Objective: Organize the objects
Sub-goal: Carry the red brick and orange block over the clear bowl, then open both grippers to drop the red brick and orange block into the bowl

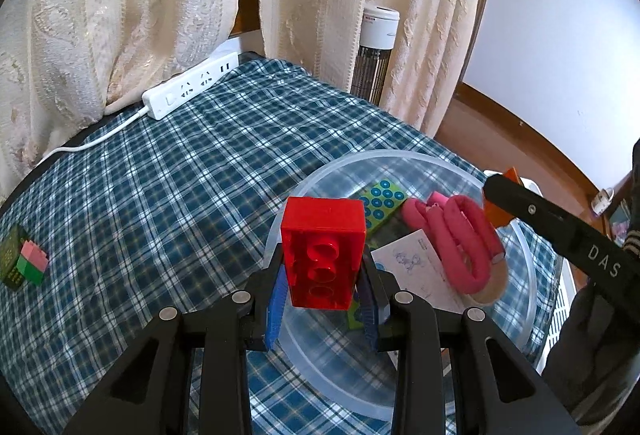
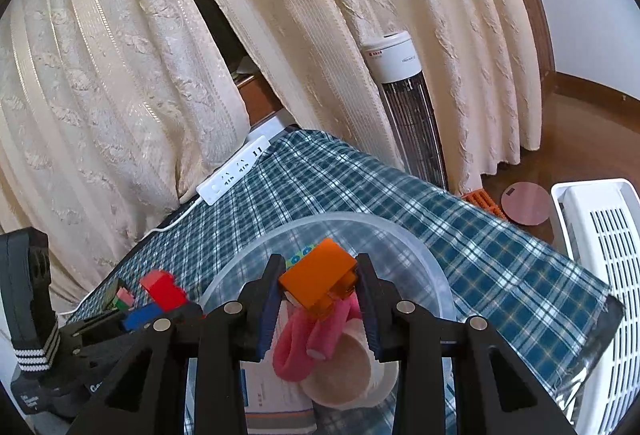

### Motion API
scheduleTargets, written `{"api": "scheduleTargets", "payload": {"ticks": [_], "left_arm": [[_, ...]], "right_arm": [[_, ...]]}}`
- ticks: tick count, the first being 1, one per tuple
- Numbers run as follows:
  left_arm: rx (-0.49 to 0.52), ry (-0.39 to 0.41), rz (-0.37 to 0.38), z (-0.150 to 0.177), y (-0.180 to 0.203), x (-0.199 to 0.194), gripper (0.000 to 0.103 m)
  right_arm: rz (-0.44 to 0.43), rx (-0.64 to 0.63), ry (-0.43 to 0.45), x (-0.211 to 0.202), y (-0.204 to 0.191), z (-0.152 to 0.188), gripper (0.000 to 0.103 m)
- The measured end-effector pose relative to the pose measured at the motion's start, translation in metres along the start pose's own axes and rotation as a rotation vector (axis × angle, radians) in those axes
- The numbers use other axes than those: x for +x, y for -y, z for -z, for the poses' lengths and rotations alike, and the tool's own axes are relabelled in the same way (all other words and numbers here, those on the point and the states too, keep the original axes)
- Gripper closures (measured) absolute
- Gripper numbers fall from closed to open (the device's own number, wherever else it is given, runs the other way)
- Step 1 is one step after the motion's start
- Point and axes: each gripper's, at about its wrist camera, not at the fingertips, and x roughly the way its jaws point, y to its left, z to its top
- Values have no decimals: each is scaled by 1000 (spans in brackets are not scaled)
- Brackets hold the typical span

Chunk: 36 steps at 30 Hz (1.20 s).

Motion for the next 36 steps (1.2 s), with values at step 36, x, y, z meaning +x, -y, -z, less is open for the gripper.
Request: {"api": "scheduleTargets", "payload": {"ticks": [36], "left_arm": [[4,-8,7,-3,0,9,70]], "right_arm": [[-42,-9,-15,27,-15,-17,58]]}}
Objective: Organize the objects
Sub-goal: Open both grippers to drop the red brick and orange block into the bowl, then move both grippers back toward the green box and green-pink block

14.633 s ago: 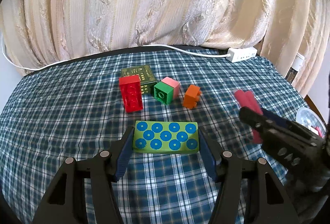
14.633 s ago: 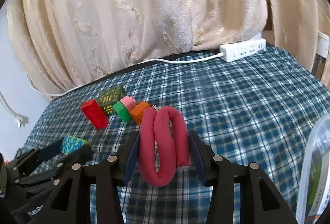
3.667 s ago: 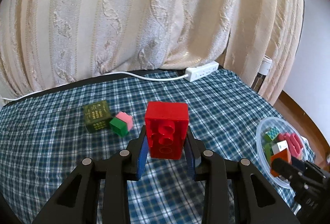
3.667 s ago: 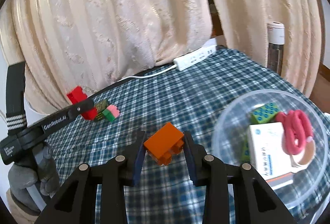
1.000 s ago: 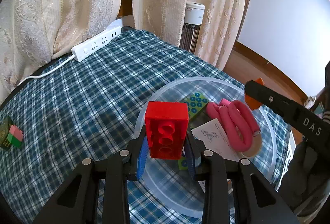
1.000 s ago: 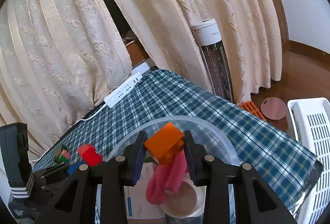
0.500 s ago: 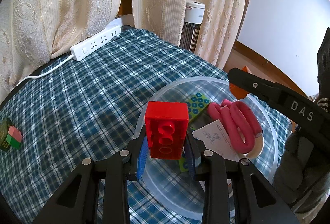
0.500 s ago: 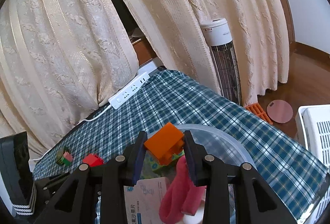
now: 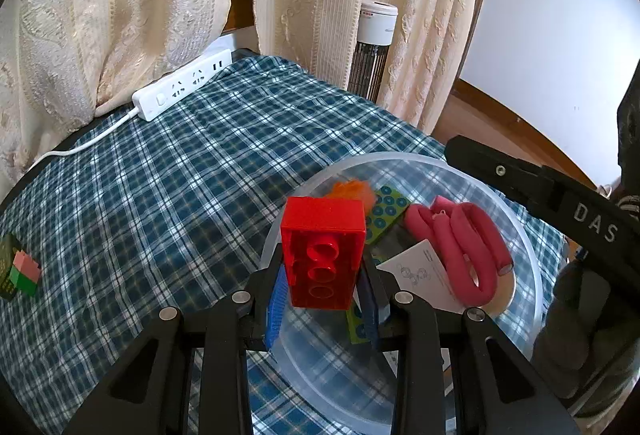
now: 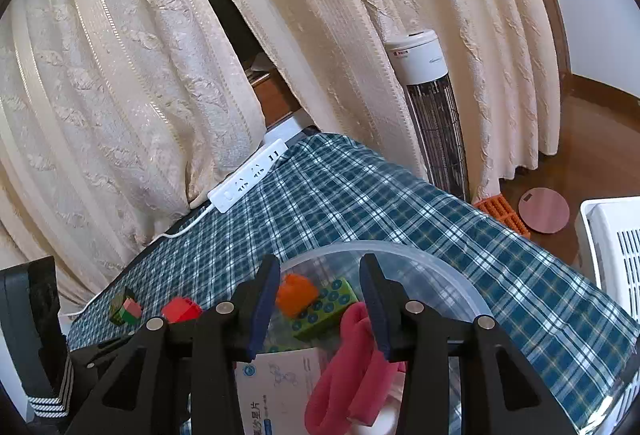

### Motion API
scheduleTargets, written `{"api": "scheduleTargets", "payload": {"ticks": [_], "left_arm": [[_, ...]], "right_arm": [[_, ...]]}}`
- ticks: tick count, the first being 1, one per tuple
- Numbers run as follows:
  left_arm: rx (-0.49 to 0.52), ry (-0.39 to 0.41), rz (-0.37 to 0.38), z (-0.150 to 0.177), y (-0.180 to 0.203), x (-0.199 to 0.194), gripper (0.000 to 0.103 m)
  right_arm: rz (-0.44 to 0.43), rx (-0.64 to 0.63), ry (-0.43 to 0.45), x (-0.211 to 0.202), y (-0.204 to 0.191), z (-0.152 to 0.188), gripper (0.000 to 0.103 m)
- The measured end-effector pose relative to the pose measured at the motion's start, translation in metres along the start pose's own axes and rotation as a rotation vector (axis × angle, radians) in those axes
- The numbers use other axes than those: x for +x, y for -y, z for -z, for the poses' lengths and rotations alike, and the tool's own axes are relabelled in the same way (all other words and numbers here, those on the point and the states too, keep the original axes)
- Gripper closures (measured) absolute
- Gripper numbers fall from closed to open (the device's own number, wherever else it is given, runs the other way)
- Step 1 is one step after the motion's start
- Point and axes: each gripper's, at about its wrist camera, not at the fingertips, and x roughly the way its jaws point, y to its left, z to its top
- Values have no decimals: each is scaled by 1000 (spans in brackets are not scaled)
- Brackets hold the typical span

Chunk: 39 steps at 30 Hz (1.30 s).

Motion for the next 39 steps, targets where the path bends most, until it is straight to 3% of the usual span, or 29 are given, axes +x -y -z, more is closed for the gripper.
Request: {"api": "scheduleTargets", "payload": {"ticks": [10,14,28,36,39], "left_arm": [[13,0,9,-7,6,7,68],[-6,-5,6,-7,2,9,55],[-30,4,-4,-4,-8,-1,53],[-69,22,-35,-2,-22,-11,40],[-82,31,-48,0,-28,-17,38]], "right_arm": [[4,14,9,-5,5,1,58],[8,12,9,-5,5,2,58],[-4,8,5,-9,-3,6,58],[-15,9,4,-12,-13,9,51],[-21,8,2,-13,-18,11,42]]}}
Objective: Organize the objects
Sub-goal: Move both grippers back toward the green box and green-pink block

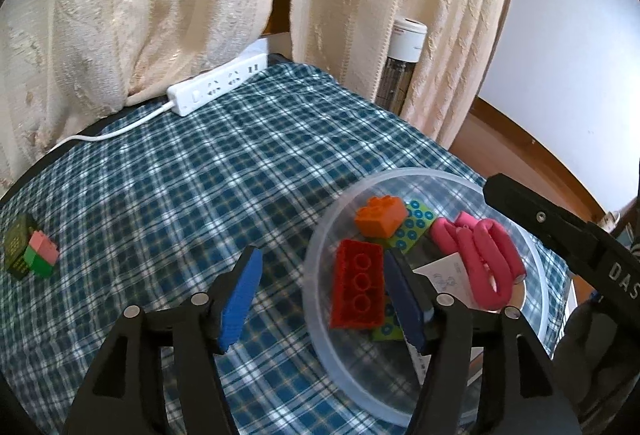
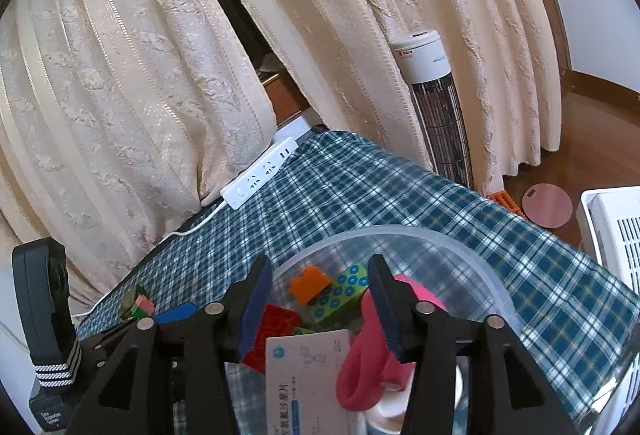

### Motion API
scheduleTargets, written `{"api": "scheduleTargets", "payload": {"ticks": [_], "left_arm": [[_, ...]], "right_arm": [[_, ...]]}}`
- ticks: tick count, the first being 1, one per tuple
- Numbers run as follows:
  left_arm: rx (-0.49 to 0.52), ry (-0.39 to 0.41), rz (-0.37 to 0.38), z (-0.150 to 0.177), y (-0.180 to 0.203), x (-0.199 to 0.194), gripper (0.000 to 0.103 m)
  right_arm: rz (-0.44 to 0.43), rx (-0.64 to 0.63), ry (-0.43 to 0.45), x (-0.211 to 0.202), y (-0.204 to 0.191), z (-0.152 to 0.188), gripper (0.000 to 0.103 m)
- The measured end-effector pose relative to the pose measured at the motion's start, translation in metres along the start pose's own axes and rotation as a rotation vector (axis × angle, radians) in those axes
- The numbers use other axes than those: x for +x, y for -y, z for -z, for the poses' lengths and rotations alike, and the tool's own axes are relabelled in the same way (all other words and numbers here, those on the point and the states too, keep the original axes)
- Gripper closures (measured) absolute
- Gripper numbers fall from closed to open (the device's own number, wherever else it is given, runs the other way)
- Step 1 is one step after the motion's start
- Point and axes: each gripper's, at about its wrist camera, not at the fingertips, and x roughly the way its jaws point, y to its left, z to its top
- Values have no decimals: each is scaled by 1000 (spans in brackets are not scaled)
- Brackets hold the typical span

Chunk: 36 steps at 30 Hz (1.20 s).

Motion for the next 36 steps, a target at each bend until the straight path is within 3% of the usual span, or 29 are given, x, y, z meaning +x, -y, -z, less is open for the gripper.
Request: {"api": "scheduleTargets", "payload": {"ticks": [36], "left_arm": [[-186,115,-181,27,-146,-81,35]], "right_arm": [[-92,-182,-112,30,-127,46,36]]}}
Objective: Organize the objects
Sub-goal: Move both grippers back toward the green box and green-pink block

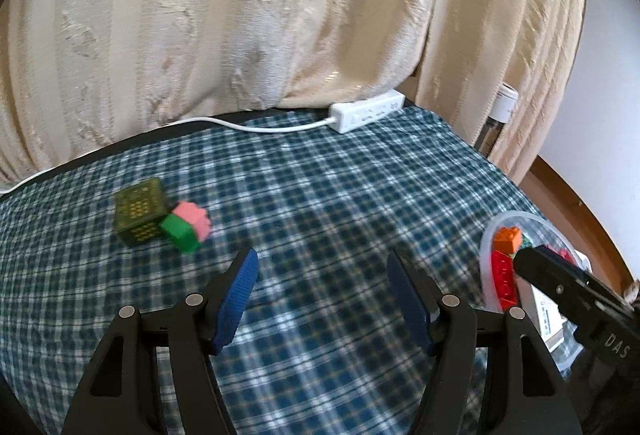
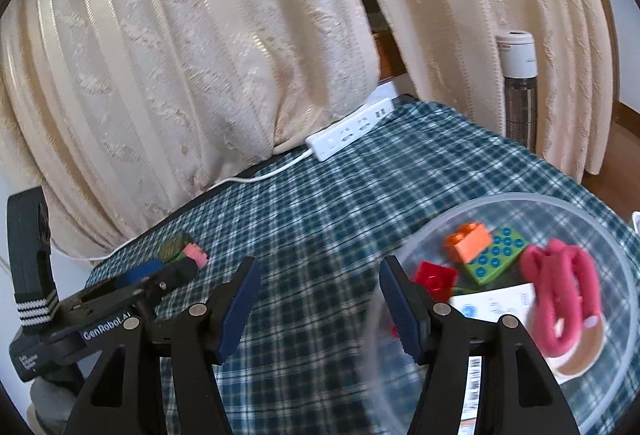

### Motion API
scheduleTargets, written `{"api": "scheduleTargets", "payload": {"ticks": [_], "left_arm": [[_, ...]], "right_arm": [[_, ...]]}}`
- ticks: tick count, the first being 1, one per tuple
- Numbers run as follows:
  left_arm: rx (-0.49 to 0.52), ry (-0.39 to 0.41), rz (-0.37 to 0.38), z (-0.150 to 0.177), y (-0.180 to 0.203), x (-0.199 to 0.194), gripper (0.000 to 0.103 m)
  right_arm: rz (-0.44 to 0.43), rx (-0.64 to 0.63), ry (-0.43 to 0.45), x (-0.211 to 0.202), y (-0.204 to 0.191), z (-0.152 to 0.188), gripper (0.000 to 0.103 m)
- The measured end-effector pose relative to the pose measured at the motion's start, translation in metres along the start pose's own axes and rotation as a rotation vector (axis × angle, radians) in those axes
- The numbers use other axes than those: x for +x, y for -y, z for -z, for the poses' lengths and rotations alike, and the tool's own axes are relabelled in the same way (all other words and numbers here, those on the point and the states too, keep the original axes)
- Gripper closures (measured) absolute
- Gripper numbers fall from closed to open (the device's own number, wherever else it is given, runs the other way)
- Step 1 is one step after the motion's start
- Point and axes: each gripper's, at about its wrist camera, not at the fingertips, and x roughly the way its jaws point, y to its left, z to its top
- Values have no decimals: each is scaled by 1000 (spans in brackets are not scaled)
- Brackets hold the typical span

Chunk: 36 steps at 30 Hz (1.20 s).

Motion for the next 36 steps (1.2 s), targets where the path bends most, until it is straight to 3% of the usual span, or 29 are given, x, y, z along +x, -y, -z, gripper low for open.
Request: {"api": "scheduleTargets", "payload": {"ticks": [19,36], "left_arm": [[-112,22,-99,3,-84,-13,34],[-221,23,-205,9,-153,-16,34]], "right_arm": [[-54,-152,-132,62,-76,19,36],[-131,-330,-240,147,-149,22,36]]}}
